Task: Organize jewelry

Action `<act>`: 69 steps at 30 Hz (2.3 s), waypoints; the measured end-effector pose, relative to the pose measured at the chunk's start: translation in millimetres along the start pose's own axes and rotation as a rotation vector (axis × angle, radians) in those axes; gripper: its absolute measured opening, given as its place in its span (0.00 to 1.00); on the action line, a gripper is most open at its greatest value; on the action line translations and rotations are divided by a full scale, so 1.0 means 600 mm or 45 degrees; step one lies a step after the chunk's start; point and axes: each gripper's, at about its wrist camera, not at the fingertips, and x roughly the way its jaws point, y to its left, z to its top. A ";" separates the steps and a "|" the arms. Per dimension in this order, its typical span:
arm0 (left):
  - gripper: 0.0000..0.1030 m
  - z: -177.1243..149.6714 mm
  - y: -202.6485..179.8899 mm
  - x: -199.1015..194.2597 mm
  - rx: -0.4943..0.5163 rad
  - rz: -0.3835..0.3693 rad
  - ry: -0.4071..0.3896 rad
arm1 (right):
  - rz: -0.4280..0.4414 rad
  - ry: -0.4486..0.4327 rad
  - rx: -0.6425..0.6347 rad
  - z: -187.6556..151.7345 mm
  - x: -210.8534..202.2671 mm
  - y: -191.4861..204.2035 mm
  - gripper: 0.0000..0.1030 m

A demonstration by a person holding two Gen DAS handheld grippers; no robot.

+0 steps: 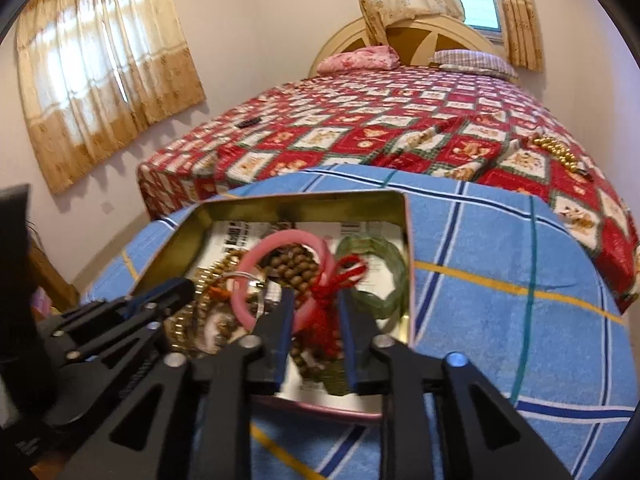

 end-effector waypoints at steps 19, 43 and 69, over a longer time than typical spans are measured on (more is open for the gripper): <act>0.64 -0.001 -0.017 -0.031 0.018 0.005 -0.129 | -0.140 -0.132 0.101 0.006 -0.029 -0.028 0.80; 0.73 -0.079 -0.019 -0.159 -0.074 0.106 -0.185 | -0.346 -0.228 0.135 -0.045 -0.142 -0.023 0.98; 0.78 -0.107 -0.037 -0.421 -0.042 0.156 -0.440 | -0.282 -0.498 0.187 -0.070 -0.390 0.039 1.00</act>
